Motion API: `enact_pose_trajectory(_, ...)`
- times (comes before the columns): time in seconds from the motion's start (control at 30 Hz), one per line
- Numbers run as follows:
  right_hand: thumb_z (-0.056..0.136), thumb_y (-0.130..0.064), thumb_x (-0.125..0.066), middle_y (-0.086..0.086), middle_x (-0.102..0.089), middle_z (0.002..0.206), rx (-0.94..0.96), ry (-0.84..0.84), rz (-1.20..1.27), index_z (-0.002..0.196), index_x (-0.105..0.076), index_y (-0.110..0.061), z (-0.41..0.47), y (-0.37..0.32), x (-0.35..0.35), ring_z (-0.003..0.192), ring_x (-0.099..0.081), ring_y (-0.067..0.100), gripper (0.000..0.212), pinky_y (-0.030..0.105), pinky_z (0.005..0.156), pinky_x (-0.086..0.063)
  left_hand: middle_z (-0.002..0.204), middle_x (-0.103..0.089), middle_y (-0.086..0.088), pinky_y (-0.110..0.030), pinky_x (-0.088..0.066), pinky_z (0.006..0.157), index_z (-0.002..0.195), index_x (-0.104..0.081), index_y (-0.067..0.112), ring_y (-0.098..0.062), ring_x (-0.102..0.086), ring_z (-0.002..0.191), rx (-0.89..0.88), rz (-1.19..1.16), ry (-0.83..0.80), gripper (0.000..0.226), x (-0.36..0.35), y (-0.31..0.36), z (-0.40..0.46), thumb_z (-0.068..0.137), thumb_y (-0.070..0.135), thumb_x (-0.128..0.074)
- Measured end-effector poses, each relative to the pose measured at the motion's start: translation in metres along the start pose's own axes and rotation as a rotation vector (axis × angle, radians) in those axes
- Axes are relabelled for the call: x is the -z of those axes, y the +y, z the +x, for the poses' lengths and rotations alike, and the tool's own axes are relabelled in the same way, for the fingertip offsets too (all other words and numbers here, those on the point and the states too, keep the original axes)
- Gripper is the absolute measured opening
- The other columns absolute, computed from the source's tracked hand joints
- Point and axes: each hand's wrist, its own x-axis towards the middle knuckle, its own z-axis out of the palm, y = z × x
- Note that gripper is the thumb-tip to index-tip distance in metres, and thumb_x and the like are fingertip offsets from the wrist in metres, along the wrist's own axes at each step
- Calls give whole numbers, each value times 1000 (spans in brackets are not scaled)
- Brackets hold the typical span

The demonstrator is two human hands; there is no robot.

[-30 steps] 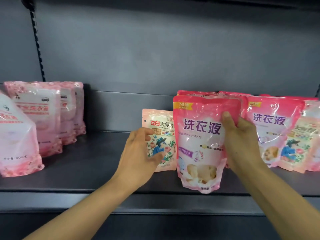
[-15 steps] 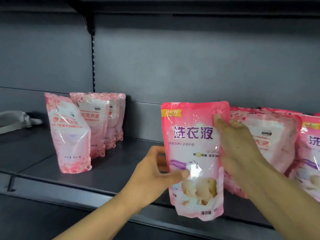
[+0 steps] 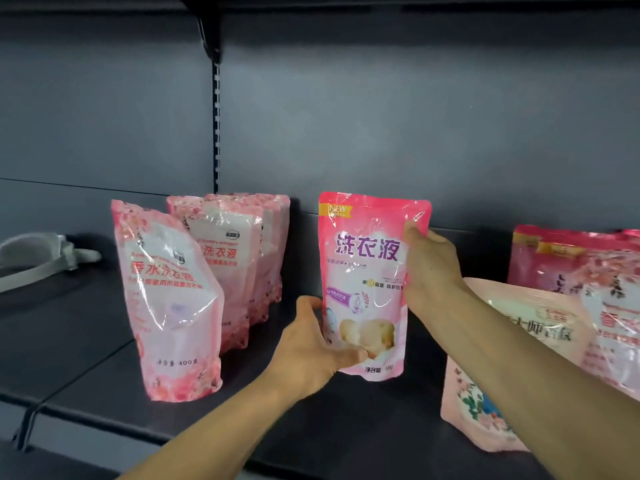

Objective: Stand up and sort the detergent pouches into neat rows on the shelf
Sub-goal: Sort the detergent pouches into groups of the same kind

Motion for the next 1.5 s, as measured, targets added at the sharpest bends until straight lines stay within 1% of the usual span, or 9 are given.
enact_pose_trajectory(0.2, 97, -22, -50, 1, -60, 64, 11, 2, 25, 76, -59, -14, 0, 4, 1, 40, -58, 8, 24, 17, 39, -47, 95, -62, 14, -11, -52, 65, 107, -37, 31, 0, -63, 86, -51, 2, -46, 67, 1, -5, 9, 61, 21, -85)
enact_pose_trajectory(0.33, 97, -21, -50, 3, -64, 71, -2, -38, 100, 82, -61, -12, -12, -1, 7, 50, -61, 12, 21, 20, 42, -51, 100, -65, 6, -34, -58, 80, 105, -33, 37, -9, -66, 91, -65, -67, -73, 74, -2, -2, 6, 53, 19, -83)
enact_pose_trajectory(0.47, 97, -22, -49, 4, -67, 76, 7, -70, 93, 92, -64, -11, -29, -7, 17, 57, -63, 13, 19, 23, 46, -54, 102, -66, 1, -40, -58, 79, 103, -32, 39, -16, -68, 93, -109, -129, -109, 82, -7, 8, -10, 44, 22, -86)
enact_pose_trajectory(0.63, 97, -18, -49, 4, -69, 76, 61, -94, 104, 91, -65, -10, -50, -29, 28, 58, -65, 12, 19, 29, 56, -57, 101, -65, 10, -34, -59, 75, 102, -35, 36, -8, -67, 93, -173, -167, -167, 82, -10, 32, -36, 38, 37, -86)
enact_pose_trajectory(0.8, 95, -17, -51, -1, -70, 67, 126, 13, 127, 80, -64, -13, -71, -55, 63, 53, -66, 10, 20, 28, 57, -58, 96, -66, 20, -22, -55, 68, 107, -44, 37, -1, -66, 83, -248, -155, -276, 64, -22, 57, -56, 59, 30, -86)
enact_pose_trajectory(1.07, 95, -17, -51, -4, -69, 56, 212, 217, 108, 81, -61, -13, -102, -86, 155, 49, -65, 8, 18, 26, 47, -56, 103, -64, 23, -3, -48, 68, 109, -42, 41, 14, -59, 93, -363, -136, -466, 52, -105, 86, -80, 73, 29, -78)
enact_pose_trajectory(1.23, 95, -19, -51, -3, -69, 59, 263, 345, 70, 83, -62, -14, -108, -103, 223, 51, -65, 10, 17, 28, 52, -57, 100, -56, 28, 2, -42, 64, 113, -36, 37, 17, -55, 82, -436, -48, -512, 51, -171, 106, -88, 78, 30, -72)
enact_pose_trajectory(1.43, 96, -21, -49, -5, -68, 57, 301, 430, 79, 78, -62, -15, -94, -117, 311, 51, -65, 10, 23, 29, 57, -57, 103, -54, 23, -6, -44, 69, 112, -36, 33, 8, -55, 87, -472, 28, -523, 45, -263, 129, -90, 81, 37, -69)
enact_pose_trajectory(1.5, 97, -20, -48, -5, -68, 56, 301, 441, 77, 78, -61, -15, -85, -121, 341, 52, -65, 9, 24, 29, 60, -57, 106, -57, 19, -16, -52, 78, 114, -37, 32, 0, -59, 91, -444, 36, -506, 47, -296, 135, -91, 80, 35, -69)
